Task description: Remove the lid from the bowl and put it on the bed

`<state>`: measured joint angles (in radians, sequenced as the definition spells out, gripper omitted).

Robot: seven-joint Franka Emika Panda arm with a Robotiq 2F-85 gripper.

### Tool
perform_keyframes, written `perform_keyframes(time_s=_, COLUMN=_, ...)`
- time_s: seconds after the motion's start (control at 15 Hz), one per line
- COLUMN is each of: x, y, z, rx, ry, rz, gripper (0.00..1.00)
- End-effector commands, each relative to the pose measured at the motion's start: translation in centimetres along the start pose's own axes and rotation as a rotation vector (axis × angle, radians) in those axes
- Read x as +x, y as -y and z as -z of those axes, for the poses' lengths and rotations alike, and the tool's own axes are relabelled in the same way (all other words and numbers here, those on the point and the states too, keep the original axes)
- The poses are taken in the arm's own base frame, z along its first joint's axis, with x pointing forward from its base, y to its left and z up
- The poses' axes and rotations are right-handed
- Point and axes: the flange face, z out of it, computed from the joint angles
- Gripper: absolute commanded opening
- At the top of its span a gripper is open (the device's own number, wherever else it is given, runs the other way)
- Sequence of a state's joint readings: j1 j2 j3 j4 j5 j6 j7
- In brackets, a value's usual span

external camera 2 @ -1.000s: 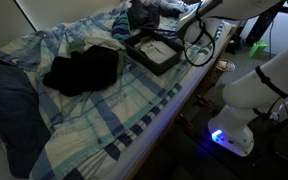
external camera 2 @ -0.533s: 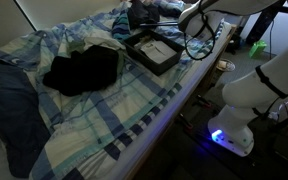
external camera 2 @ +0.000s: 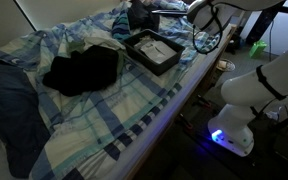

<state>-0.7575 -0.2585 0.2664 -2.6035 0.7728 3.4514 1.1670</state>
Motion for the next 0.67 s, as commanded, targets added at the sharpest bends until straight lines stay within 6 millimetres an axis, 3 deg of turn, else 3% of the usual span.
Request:
perform_keyframes(time_s=0.0, x=-0.3, y=-2.3, z=-0.2, rx=-0.033, ry=-0.017, rz=-0.009, gripper=0.03)
perform_keyframes(time_s=0.33, x=-1.5, y=-6.0, z=-1.0, rx=-0.110, ry=-0.009, rz=0.037, gripper=0.03)
perform_keyframes(time_s=0.6, x=-1.1, y=-6.5, z=-1.3, rx=-0.125, ry=-0.025, rz=0.037, gripper=0.06)
